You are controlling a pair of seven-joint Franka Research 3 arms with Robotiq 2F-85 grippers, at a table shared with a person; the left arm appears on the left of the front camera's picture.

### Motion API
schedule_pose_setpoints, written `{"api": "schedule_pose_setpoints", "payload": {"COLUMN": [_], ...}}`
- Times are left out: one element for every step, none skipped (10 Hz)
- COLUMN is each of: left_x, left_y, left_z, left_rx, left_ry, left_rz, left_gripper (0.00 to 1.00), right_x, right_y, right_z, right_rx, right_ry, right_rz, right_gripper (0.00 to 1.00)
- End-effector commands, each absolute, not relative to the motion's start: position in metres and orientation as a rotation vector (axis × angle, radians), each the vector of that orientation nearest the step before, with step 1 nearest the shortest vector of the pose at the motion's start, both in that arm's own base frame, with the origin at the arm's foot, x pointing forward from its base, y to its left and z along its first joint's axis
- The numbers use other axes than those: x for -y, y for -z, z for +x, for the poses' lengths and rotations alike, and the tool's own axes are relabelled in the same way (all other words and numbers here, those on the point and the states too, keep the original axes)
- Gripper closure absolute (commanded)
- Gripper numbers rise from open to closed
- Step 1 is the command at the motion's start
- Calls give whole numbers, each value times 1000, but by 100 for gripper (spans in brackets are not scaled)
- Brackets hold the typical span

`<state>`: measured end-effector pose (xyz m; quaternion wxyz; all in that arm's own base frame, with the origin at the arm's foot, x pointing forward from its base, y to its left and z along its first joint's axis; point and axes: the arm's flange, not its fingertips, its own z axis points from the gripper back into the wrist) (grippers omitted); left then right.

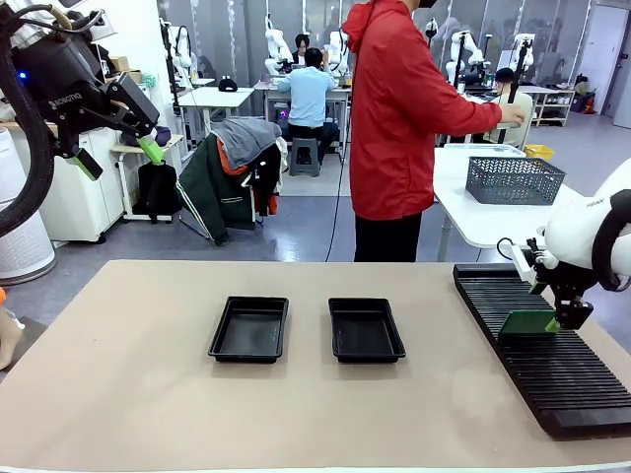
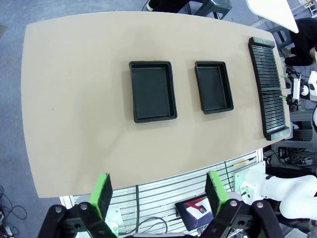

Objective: Inspect and transfer BCBs to ESD trays.
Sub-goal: Pick up the Blank PCB from the PCB Rack and place it in the left ESD tray.

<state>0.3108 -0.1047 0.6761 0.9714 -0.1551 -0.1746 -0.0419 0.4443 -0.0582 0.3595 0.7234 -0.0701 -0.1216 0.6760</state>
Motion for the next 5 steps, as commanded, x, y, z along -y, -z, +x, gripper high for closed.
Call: {"api": "schedule_pose_setpoints", "payload": {"left_x": [105, 105, 105, 105, 105], "left_y": [-676, -676, -676, -676, -676], "left_z": [311, 311, 311, 311, 311], "left_rx": [351, 351, 351, 351, 351], "left_ry": [83, 83, 83, 83, 83], "left_rz": [-316, -316, -316, -316, -316], "left_gripper": [0, 0, 0, 0, 0], "right_x": [56, 56, 56, 56, 56], "right_y": [-362, -362, -362, -362, -362], "right_z": [440, 440, 440, 440, 440], "right_rx": [270, 270, 270, 270, 270], "right_ry": [-1506, -1506, -1506, -1506, -1506], "right_rz": [-162, -162, -162, -162, -162], "right_gripper": [0, 0, 0, 0, 0]}}
